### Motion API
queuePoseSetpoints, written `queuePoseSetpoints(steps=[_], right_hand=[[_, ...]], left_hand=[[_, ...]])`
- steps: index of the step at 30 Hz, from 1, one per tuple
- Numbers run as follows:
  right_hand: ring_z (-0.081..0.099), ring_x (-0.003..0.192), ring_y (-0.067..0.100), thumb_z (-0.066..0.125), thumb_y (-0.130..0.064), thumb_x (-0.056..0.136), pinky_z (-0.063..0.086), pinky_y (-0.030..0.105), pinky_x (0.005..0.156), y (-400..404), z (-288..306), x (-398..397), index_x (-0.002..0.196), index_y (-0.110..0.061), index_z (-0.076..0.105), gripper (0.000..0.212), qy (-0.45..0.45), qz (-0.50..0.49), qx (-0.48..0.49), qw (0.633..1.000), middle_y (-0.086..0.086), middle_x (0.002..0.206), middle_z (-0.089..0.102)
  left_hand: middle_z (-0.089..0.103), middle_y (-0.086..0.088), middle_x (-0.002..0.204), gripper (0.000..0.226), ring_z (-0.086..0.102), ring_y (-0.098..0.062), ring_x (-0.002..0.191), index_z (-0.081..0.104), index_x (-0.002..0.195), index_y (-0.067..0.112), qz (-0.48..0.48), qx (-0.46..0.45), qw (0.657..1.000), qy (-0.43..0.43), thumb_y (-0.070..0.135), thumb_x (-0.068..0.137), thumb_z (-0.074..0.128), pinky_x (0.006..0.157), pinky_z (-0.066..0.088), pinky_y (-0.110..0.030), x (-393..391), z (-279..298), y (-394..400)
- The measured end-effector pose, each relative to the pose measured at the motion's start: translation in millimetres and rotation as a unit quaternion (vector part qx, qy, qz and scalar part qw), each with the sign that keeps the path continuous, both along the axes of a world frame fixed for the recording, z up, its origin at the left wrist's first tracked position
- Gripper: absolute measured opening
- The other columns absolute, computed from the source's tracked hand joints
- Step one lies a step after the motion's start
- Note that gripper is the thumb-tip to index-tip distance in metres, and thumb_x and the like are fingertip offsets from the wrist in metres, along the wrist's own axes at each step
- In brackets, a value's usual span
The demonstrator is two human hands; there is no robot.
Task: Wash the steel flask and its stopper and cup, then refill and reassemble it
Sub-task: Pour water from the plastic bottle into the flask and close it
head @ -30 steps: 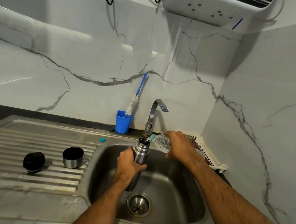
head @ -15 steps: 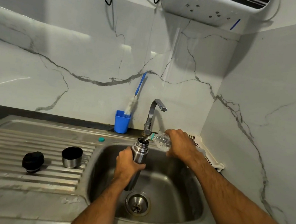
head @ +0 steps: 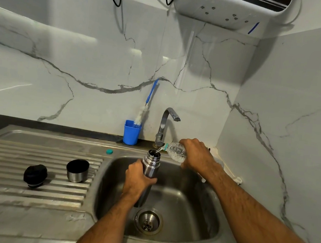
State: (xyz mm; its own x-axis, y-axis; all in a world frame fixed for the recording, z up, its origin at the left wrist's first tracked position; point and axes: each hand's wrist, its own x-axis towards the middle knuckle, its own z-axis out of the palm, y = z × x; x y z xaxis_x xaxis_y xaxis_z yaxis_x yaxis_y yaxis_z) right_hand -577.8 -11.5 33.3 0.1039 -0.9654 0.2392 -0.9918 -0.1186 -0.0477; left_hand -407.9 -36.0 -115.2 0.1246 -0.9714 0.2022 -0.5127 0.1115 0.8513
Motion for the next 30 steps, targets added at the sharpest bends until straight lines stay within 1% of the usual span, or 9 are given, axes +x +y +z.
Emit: queuePoseSetpoints(steps=[5, 11, 15, 19, 22, 26, 30], right_hand=[[0.062, 0.114, 0.026, 0.092, -0.021, 0.069, 0.055, 0.040, 0.096, 0.2, 3.4, 0.2, 0.136, -0.017, 0.058, 0.075, 0.011, 0.003, 0.002, 1.000, 0.010, 0.129, 0.065], [0.061, 0.115, 0.028, 0.090, -0.016, 0.070, 0.052, 0.039, 0.093, 1.9, 5.5, -1.2, 0.137, -0.015, 0.058, 0.074, 0.026, 0.000, 0.000, 1.000, 0.012, 0.130, 0.064], [0.061, 0.116, 0.027, 0.090, -0.018, 0.071, 0.052, 0.039, 0.094, 2.2, 5.0, 0.3, 0.138, -0.015, 0.057, 0.075, 0.025, 0.000, 0.000, 1.000, 0.011, 0.131, 0.064], [0.061, 0.116, 0.027, 0.091, -0.020, 0.071, 0.053, 0.039, 0.095, 1.5, 5.4, 1.6, 0.139, -0.017, 0.056, 0.077, 0.025, 0.001, 0.003, 1.000, 0.010, 0.132, 0.064], [0.060, 0.117, 0.028, 0.091, -0.020, 0.070, 0.052, 0.040, 0.095, 1.4, 6.7, 1.7, 0.140, -0.017, 0.056, 0.079, 0.030, -0.001, 0.002, 1.000, 0.011, 0.132, 0.063], [0.061, 0.116, 0.028, 0.091, -0.019, 0.070, 0.053, 0.040, 0.095, 0.7, 6.3, 1.8, 0.139, -0.018, 0.056, 0.078, 0.034, -0.003, -0.002, 0.999, 0.010, 0.131, 0.064], [0.060, 0.117, 0.028, 0.090, -0.018, 0.072, 0.051, 0.040, 0.096, 1.1, 7.4, 1.9, 0.141, -0.016, 0.055, 0.078, 0.035, 0.000, 0.000, 0.999, 0.011, 0.132, 0.063]], left_hand=[[0.070, -0.003, 0.121, 0.067, 0.067, -0.019, 0.113, 0.061, 0.123, 0.017, -0.001, 0.004, 1.000, 0.002, 0.019, 0.064, 0.094, 0.096, 0.050, -0.029, 0.1, 0.2, -0.3], [0.071, -0.001, 0.118, 0.066, 0.068, -0.017, 0.109, 0.062, 0.120, 0.018, 0.000, 0.004, 1.000, 0.002, 0.021, 0.063, 0.095, 0.089, 0.047, -0.022, 0.5, -1.0, -0.2], [0.071, -0.002, 0.119, 0.067, 0.068, -0.017, 0.110, 0.062, 0.121, 0.018, 0.001, 0.006, 1.000, -0.001, 0.021, 0.063, 0.095, 0.091, 0.048, -0.024, 0.4, -1.0, -0.4], [0.070, -0.002, 0.120, 0.068, 0.067, -0.017, 0.111, 0.061, 0.122, 0.018, 0.000, 0.007, 1.000, -0.001, 0.021, 0.063, 0.095, 0.090, 0.047, -0.023, 0.5, -1.4, -1.1], [0.070, -0.002, 0.119, 0.068, 0.067, -0.017, 0.111, 0.062, 0.121, 0.018, -0.001, 0.007, 1.000, -0.002, 0.021, 0.063, 0.095, 0.089, 0.046, -0.022, 0.6, -1.6, -1.2], [0.070, -0.002, 0.120, 0.069, 0.067, -0.018, 0.112, 0.061, 0.122, 0.018, -0.004, 0.009, 1.000, -0.002, 0.020, 0.063, 0.095, 0.094, 0.050, -0.027, 1.1, -2.1, -1.5], [0.070, -0.001, 0.120, 0.069, 0.067, -0.017, 0.112, 0.061, 0.122, 0.019, -0.004, 0.008, 1.000, -0.002, 0.022, 0.062, 0.095, 0.092, 0.049, -0.025, 0.8, -1.5, -1.3]])
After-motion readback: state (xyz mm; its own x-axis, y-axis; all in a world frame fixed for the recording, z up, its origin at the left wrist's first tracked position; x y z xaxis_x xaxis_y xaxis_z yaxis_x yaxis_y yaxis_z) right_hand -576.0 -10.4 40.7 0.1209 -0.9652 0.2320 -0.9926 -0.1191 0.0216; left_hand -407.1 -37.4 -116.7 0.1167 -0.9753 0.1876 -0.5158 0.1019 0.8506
